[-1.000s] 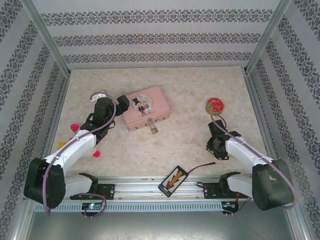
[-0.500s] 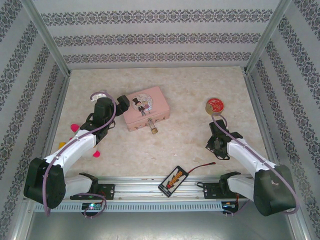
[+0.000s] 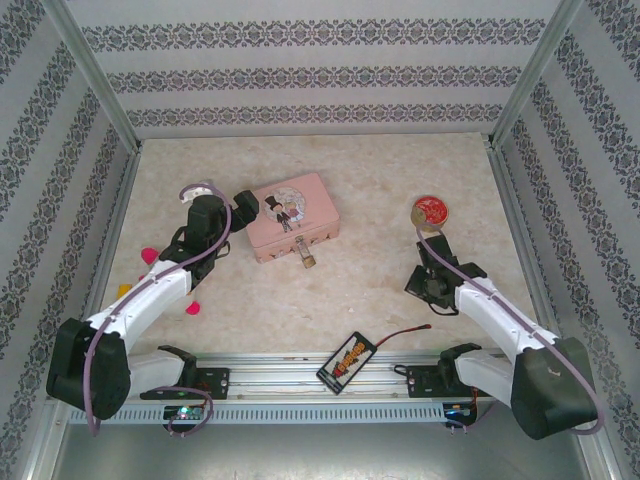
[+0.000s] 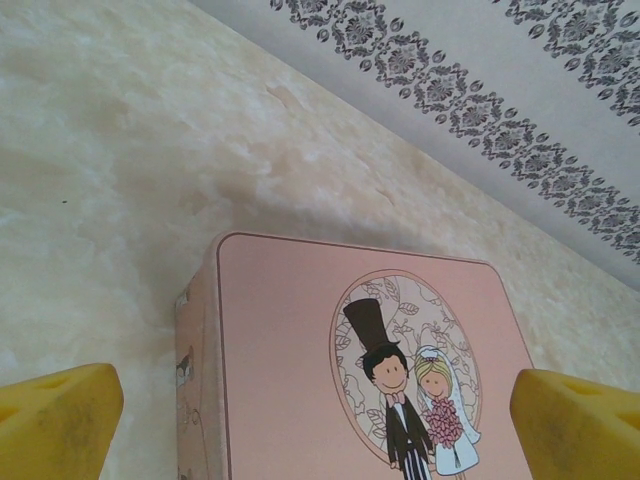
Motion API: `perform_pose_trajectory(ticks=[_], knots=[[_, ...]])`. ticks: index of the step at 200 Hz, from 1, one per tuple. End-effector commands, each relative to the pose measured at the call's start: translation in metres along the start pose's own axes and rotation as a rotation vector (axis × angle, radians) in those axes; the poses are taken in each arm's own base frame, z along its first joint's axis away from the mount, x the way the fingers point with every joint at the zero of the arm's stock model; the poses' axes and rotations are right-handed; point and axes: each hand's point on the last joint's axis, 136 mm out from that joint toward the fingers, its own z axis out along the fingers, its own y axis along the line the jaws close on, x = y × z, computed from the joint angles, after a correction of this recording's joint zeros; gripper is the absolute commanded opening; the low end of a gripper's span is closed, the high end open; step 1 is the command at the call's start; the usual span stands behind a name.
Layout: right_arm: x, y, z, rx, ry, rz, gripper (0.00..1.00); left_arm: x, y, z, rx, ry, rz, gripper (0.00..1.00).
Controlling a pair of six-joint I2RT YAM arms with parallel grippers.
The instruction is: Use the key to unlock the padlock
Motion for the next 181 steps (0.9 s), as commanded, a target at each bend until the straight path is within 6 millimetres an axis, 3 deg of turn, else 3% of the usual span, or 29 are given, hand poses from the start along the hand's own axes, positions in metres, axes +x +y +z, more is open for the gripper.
perform_pose_trajectory(ticks=[1,37,75,109,153,181], knots=[[-0.023,0.059,-0.025,-0.239,-0.102,-0.163,0.0,-0.014,-0.005,-0.013,0.026,-0.017,-0.004,0.99],[-0.033,0.13,-0.073,-0.554,-0.226,-0.37,0.0,-0.028,-0.017,-0.032,0.059,-0.007,0.023,0.99],[-0.03,0.176,-0.12,-0.802,-0.314,-0.539,0.0,-0.035,-0.047,-0.055,0.191,0.038,0.032,0.99],[-0.022,0.204,-0.155,-1.001,-0.335,-0.623,0.0,-0.026,-0.088,-0.074,0.385,0.163,0.066,0.98],[-0.013,0.228,-0.176,-1.144,-0.263,-0.683,0.0,0.001,-0.142,-0.103,0.669,0.345,0.107,0.9],[-0.007,0.238,-0.184,-1.219,-0.198,-0.683,0.0,0.022,-0.161,-0.114,0.776,0.423,0.183,0.87]])
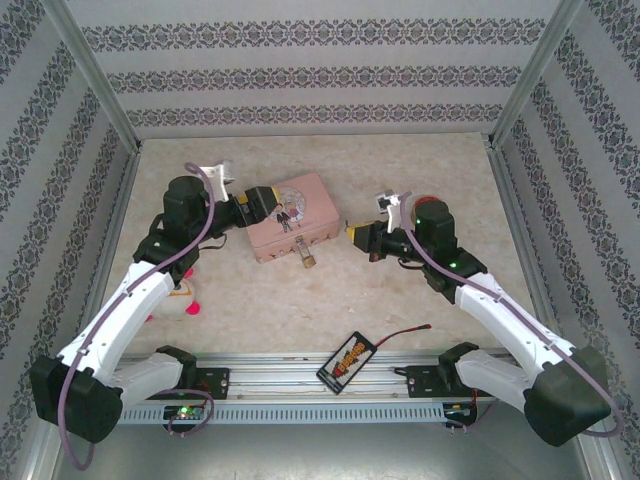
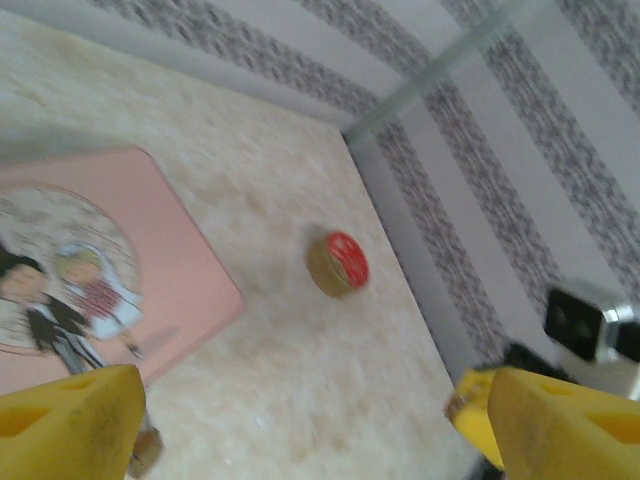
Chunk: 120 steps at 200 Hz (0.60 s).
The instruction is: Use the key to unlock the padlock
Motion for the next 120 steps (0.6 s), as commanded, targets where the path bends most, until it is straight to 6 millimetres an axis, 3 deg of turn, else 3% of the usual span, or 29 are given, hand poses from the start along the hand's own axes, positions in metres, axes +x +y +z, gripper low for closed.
perform_pose_trajectory(ticks=[1,38,120], knots=[[-0.014,0.031,0.004,-0.154,0.003,-0.026,0.0,0.02,-0.037,0.003,0.162,0.123,0.083,0.87],[-0.01,0.041,0.013,-0.231,0.058,0.015,0.0,0.044,-0.062,0.018,0.24,0.232,0.187,0.76],[-0.009,0.056,0.017,-0.275,0.082,0.007,0.0,0.069,-0.075,0.042,0.286,0.364,0.241,0.59]])
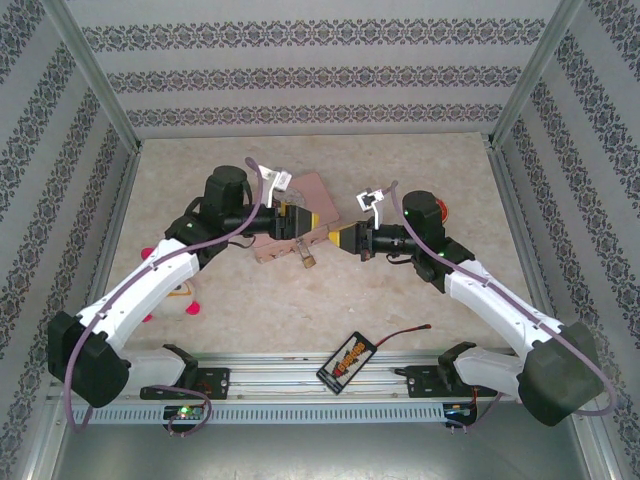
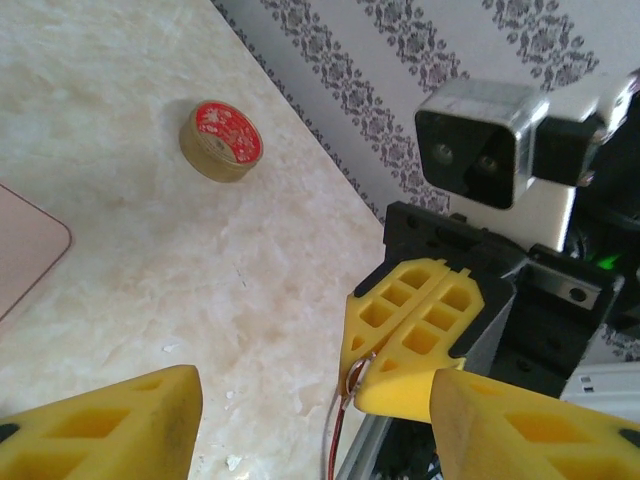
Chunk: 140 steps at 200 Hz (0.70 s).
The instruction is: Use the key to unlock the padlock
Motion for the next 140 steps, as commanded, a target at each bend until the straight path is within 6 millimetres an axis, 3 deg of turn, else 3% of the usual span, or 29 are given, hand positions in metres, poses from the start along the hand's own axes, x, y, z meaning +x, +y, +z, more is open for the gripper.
perform_pose_trajectory(ticks=[1,45,140], knots=[[-0.013,0.018,0.002,-0.059,-0.013,-0.048,0.0,0.005,-0.015,0.007,0.047,0.053,0.05,0.59],[-0.013,0.02,0.004,-0.063,-0.008,-0.051,0.0,0.012,-0.023,0.018,0.087,0.092,0.072,0.49],[-0.012,0.021,0.007,-0.064,-0.001,-0.057,0.0,0.008,-0.019,0.025,0.092,0.073,0.051,0.18]])
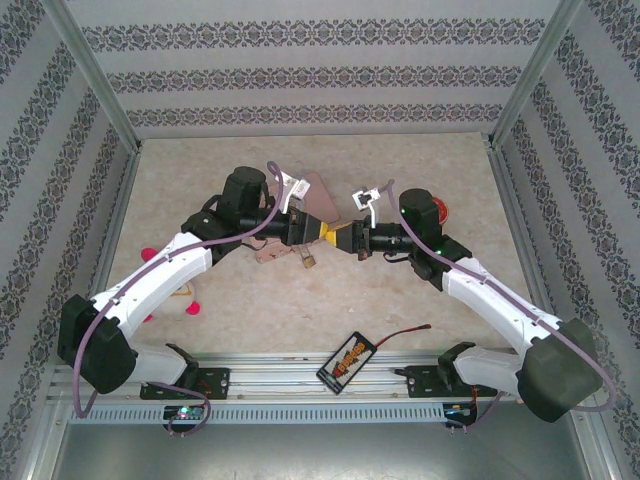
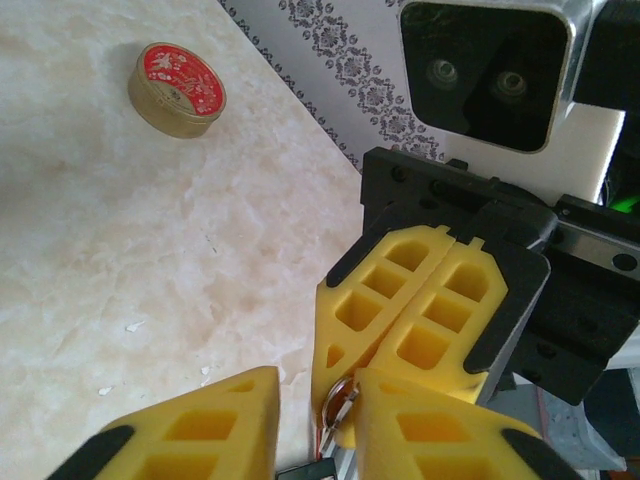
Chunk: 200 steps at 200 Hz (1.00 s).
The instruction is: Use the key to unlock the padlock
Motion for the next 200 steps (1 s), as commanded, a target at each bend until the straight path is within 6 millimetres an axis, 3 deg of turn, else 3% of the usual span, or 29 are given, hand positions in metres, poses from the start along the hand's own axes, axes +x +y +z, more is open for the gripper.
perform_pose_trajectory(ticks=[1,16,51,69,90,130,158,200], knots=[[-0.011,0.015,0.002,-0.043,-0.012,-0.047,0.0,-0.01,-0.011,0.002,0.034,-0.022,0.031,0.18],[-0.01,0.014,0.002,-0.043,-0.009,-0.044,0.0,-0.011,-0.011,0.002,0.037,-0.029,0.03,0.12],[-0.009,0.014,0.003,-0.041,-0.006,-0.045,0.0,-0.017,-0.012,0.003,0.053,-0.067,0.006,0.11],[-0.009,0.014,0.002,-0.036,-0.01,-0.047,0.0,-0.017,-0.011,0.005,0.058,-0.072,-0.006,0.19],[-0.01,0.014,0.001,-0.033,-0.013,-0.05,0.0,-0.017,-0.01,0.006,0.059,-0.073,-0.013,0.22],[-0.01,0.014,0.001,-0.027,-0.017,-0.051,0.0,-0.015,-0.009,0.006,0.054,-0.065,-0.02,0.13],[-0.01,0.014,-0.001,-0.021,-0.022,-0.057,0.0,-0.012,-0.006,0.004,0.032,-0.057,-0.022,0.33],[-0.011,0.014,0.0,-0.017,-0.022,-0.057,0.0,-0.007,-0.004,0.0,0.012,-0.049,-0.015,0.36]])
